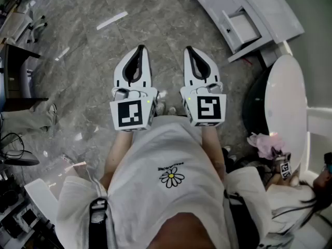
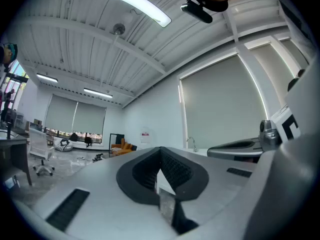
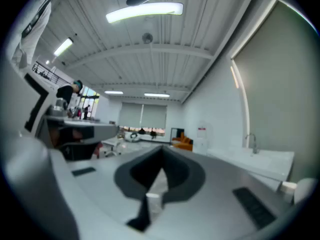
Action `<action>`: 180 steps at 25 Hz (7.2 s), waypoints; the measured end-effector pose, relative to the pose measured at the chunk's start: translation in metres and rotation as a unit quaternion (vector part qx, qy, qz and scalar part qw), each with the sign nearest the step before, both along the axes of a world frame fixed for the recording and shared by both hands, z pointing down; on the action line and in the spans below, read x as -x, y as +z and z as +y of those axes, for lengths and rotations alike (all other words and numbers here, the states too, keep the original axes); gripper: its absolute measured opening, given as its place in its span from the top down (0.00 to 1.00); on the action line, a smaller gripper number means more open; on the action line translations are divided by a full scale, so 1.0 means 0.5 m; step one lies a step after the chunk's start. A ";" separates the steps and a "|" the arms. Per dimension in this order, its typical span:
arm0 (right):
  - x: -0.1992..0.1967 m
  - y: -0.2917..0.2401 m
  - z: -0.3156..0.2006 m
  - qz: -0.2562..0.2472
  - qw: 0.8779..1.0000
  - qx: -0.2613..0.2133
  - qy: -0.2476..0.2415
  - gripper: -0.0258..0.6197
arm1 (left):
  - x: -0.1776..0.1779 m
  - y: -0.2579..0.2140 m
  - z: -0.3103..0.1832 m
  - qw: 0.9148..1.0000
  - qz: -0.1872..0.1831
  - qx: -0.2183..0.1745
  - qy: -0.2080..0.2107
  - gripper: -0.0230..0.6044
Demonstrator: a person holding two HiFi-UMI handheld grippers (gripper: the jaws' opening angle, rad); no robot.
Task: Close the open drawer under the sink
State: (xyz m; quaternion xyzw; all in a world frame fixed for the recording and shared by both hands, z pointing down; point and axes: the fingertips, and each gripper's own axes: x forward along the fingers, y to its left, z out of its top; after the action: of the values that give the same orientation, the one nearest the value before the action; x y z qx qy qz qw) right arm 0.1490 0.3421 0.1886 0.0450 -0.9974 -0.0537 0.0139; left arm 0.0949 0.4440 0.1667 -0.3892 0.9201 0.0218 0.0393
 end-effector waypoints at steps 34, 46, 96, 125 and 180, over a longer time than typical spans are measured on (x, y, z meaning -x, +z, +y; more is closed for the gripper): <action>-0.020 0.016 -0.085 -0.007 0.999 0.026 -0.025 0.91 | -0.018 0.024 -0.118 1.000 -0.002 0.015 0.020 0.93; -0.048 0.027 -0.152 0.003 1.000 0.006 -0.003 0.91 | -0.006 0.001 -0.192 0.999 -0.016 -0.001 0.030 0.93; 0.706 0.080 -0.368 0.109 0.991 -0.008 0.075 0.91 | 0.766 0.050 -0.448 0.988 0.044 -0.026 0.144 0.93; 0.724 0.068 -0.464 0.070 0.997 0.014 0.032 0.91 | 0.761 0.041 -0.550 0.993 0.018 0.016 0.117 0.93; 0.208 0.152 -1.001 -0.011 0.793 0.096 0.601 0.91 | 0.352 0.124 -1.240 0.826 -0.014 0.038 0.563 0.93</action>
State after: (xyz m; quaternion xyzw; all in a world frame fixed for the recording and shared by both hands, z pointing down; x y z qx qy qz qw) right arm 0.0450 -0.1583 0.2645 0.6343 -0.7697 0.0619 0.0369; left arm -0.0810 -0.1759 0.2287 -0.8409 0.5409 -0.0006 0.0184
